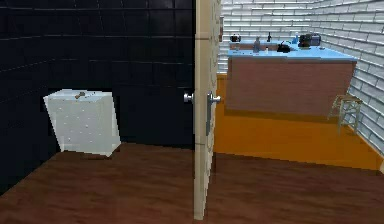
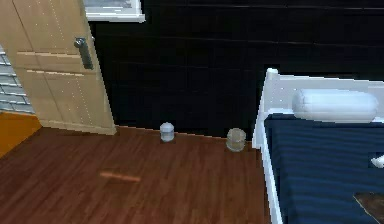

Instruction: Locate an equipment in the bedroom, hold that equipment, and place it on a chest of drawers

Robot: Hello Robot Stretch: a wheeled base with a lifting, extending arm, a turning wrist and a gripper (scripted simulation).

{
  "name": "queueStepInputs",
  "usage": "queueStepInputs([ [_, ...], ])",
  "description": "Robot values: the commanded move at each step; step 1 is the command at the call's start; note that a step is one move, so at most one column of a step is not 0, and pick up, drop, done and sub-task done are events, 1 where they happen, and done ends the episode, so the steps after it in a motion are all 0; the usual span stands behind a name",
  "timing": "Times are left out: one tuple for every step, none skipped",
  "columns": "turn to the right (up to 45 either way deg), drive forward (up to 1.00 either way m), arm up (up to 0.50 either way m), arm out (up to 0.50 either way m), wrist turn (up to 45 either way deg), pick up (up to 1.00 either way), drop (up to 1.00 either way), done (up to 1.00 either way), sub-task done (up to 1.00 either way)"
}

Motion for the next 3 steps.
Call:
queueStepInputs([
  [9.0,0.0,0.0,0.0,0.0,0.0,0.0,0.0,0.0],
  [0.0,0.05,0.0,0.0,0.0,0.0,0.0,0.0,0.0],
  [-45.0,0.0,0.0,0.0,0.0,0.0,0.0,0.0,0.0],
])
